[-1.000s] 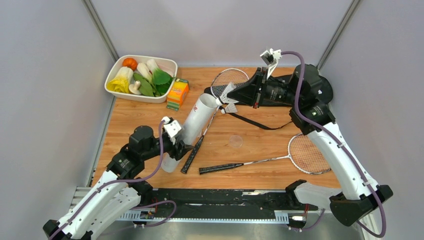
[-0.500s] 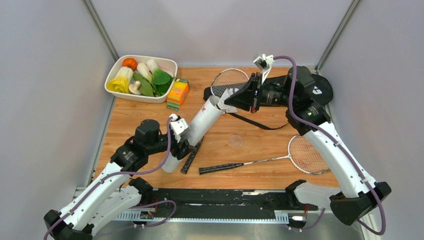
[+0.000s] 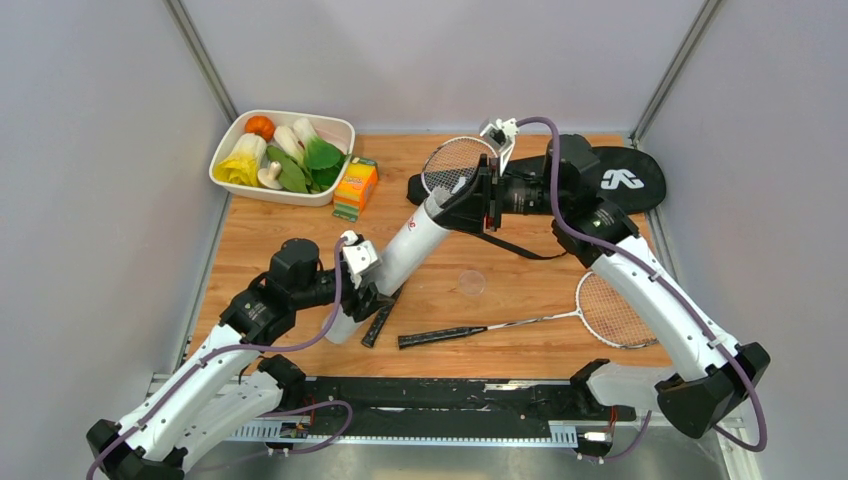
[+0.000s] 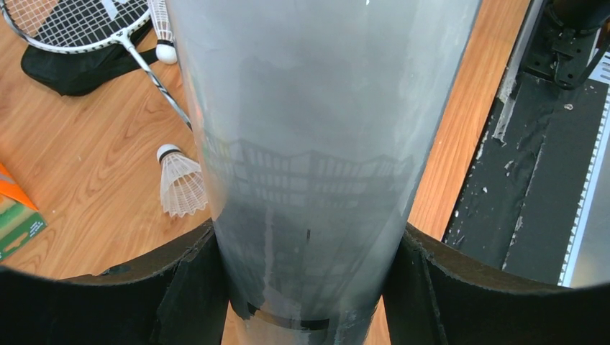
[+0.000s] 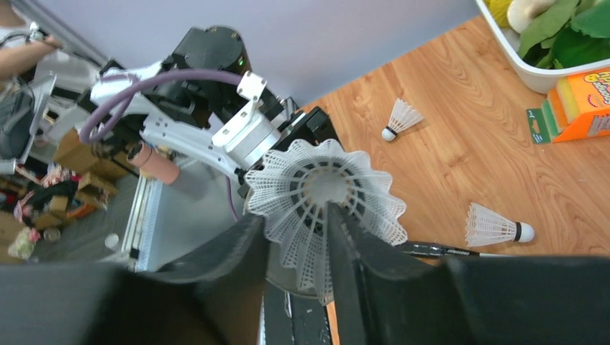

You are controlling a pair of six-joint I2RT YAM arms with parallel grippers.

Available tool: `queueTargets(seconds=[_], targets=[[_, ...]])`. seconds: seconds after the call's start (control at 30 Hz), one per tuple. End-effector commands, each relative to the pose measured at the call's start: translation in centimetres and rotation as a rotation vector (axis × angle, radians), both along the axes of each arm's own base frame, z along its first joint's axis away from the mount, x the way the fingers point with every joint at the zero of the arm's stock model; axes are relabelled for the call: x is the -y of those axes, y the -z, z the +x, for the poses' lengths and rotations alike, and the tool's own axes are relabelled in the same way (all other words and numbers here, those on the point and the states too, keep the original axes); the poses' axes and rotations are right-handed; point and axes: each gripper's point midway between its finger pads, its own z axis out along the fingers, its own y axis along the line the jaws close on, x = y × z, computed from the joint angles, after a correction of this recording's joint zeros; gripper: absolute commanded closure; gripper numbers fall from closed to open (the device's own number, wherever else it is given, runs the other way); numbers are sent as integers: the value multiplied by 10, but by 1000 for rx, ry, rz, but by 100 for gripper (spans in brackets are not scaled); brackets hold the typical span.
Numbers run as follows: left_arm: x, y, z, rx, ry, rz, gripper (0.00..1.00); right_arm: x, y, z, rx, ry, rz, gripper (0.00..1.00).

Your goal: Pack up the badminton gear

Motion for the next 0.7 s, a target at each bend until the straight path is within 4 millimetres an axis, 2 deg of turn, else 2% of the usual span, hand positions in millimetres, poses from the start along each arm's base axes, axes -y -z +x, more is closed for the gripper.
queueTargets(seconds=[0.0, 0.13, 0.27, 0.33, 0.43, 0.57, 0.67], targets=[[7, -30, 7, 117, 21, -68, 41, 6, -18, 1, 52, 71, 26, 53], [5, -28, 7, 123, 4, -69, 41, 17, -39, 2, 85, 162, 60, 42], [4, -27, 7, 124, -1, -74, 40, 22, -50, -2, 95, 181, 82, 38], [4, -27, 7, 123, -4, -74, 40, 23, -53, -2, 97, 184, 85, 37], [4, -27, 7, 125, -5, -75, 40, 25, -58, 0, 117, 208, 92, 47], [4, -27, 7, 126, -6, -77, 40, 25, -54, 7, 118, 239, 81, 49], [2, -29, 8, 135, -13, -80, 40, 25, -40, 18, 93, 280, 52, 44]])
